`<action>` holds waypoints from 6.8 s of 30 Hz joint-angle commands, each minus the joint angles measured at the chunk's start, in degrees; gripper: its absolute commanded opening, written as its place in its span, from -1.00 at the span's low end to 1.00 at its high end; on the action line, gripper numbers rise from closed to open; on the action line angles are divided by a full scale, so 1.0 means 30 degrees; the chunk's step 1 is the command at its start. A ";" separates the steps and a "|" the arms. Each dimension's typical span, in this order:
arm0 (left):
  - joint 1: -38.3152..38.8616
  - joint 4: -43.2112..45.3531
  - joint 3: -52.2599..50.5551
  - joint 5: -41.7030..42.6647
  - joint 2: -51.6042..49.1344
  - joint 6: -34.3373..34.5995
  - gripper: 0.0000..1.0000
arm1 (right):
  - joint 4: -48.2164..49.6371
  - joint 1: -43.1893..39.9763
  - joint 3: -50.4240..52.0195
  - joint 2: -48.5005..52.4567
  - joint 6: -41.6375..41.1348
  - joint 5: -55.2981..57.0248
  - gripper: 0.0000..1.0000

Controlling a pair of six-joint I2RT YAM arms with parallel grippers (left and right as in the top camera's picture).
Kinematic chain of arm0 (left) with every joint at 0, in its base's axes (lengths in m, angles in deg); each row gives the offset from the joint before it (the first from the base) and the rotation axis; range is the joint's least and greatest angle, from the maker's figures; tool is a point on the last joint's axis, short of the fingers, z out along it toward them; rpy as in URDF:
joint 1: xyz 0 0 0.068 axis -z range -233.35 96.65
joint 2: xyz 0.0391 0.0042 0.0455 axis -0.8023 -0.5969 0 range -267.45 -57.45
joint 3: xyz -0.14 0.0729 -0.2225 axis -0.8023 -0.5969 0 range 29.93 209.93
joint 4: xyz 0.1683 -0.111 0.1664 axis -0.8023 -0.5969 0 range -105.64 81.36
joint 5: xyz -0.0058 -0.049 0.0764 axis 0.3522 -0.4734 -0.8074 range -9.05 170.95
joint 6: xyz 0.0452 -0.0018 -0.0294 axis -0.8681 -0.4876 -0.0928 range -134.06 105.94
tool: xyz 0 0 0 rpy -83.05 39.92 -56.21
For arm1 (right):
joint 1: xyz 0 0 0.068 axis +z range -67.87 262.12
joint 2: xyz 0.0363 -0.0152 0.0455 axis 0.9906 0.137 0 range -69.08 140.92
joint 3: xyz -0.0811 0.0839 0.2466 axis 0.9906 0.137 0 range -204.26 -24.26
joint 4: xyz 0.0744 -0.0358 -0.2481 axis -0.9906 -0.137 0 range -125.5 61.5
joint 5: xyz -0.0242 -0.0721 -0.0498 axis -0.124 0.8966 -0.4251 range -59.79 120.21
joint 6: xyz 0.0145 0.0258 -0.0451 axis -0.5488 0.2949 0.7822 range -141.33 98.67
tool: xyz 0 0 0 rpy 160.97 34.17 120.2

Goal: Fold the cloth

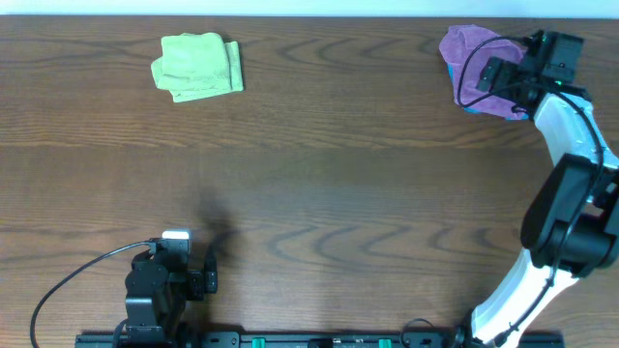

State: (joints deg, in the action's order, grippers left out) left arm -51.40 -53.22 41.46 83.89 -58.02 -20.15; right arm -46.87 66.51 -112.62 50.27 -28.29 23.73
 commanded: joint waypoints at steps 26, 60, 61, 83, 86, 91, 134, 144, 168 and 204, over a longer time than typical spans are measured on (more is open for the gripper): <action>-0.0073 -0.0634 -0.0423 -0.0131 0.0124 -0.0255 0.91 | 0.0772 -0.0160 -0.0401 0.0437 0.0794 -0.1909 -0.97; -0.0073 -0.0634 -0.0415 -0.0131 0.0124 -0.0255 0.91 | -1.5722 1.2342 -0.0401 -1.4739 0.3351 -0.3504 -0.97; -0.0073 -0.0634 -0.0423 -0.0131 0.0124 -0.0255 0.91 | -1.5912 1.3041 -0.0401 -1.4826 0.3089 -0.3504 -0.98; -0.0073 -0.0634 -0.0423 -0.0131 0.0124 -0.0255 0.91 | -0.7264 1.4593 0.1042 -0.6324 0.2718 0.6798 0.14; -0.0073 -0.0634 -0.0415 -0.0131 0.0124 -0.0255 0.91 | -0.5901 1.3369 0.0809 -0.5639 0.2382 0.7686 0.50; -0.0073 -0.0634 -0.0415 -0.0131 0.0124 -0.0255 0.91 | -0.6681 1.2429 0.0590 -0.6623 0.1763 0.4299 0.54; -0.0073 -0.0627 -0.0423 -0.0627 0.0124 -0.0262 0.91 | -0.2900 1.1140 0.7599 -0.2914 -0.3796 -0.5872 0.11; -0.0073 -0.0532 -0.0423 -0.0699 0.0124 -0.0262 0.91 | -0.1435 1.1154 0.7584 -0.1719 -0.3708 -0.5960 -0.93; -0.0051 0.5909 -0.0430 1.1839 0.0117 0.5945 0.91 | -0.6258 0.7919 0.6943 -0.8320 -0.0488 0.2557 -0.98; 0.6113 2.0873 0.2586 1.1147 -2.3496 2.2294 0.91 | -0.6921 0.7730 0.6943 -0.8320 -0.0080 0.4291 -0.97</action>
State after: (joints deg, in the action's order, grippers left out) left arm -33.25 7.37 48.73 120.43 -127.27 38.56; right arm -67.37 90.07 -91.15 25.79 -29.36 36.54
